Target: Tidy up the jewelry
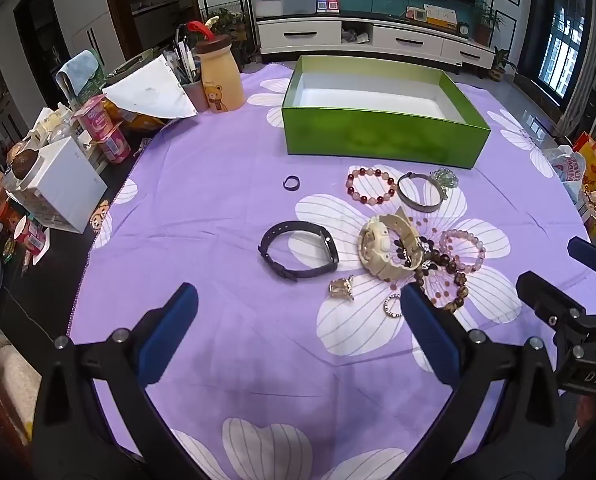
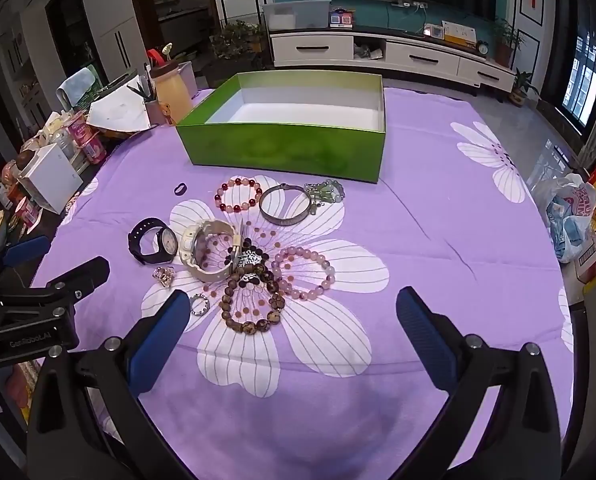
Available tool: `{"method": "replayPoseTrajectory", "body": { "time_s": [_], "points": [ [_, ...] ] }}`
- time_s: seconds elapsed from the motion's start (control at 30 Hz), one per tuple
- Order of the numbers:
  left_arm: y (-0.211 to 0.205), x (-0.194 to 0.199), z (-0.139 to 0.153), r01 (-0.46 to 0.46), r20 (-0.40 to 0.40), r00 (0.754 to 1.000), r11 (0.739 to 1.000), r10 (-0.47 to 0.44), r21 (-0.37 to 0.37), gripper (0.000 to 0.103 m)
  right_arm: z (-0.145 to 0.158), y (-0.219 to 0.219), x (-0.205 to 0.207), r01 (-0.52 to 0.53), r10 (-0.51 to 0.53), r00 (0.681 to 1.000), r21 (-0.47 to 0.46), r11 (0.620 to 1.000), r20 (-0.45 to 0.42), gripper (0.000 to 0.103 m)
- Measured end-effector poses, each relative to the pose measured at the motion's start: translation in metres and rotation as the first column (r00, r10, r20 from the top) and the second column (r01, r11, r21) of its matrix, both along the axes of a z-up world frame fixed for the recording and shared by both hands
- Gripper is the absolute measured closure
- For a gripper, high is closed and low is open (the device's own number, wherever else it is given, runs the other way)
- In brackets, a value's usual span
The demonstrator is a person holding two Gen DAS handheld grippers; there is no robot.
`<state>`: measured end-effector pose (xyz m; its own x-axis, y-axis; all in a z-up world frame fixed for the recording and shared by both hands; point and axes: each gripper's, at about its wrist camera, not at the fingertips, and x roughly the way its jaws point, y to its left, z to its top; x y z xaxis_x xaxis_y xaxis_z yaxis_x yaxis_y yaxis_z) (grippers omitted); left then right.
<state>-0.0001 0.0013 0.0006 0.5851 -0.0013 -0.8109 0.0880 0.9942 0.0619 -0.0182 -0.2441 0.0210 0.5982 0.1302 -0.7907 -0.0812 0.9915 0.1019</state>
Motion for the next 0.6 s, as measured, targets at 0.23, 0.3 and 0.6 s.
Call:
{"method": "replayPoseTrajectory", "body": {
  "time_s": [0.23, 0.3, 0.6],
  "points": [
    [0.003, 0.0009, 0.0007, -0.003, -0.003, 1.0, 1.0, 0.003, -0.004, 0.002, 0.0038, 0.0035, -0.0009, -0.014, 0.014, 1.0, -0.003, 1.0, 0.013, 0.001],
    [-0.0005, -0.0007, -0.0053, -0.002, -0.002, 1.0, 1.0, 0.002, -0.004, 0.002, 0.0033, 0.0036, -0.0007, -0.015, 0.015, 1.0, -0.003, 1.0, 0.013, 0.001],
    [0.0, -0.0005, -0.0054, -0.002, -0.002, 1.0, 1.0, 0.002, -0.003, 0.002, 0.0055, 0.0066, -0.0004, -0.023, 0.023, 1.0, -0.005, 1.0, 0.017, 0.001]
  ]
}}
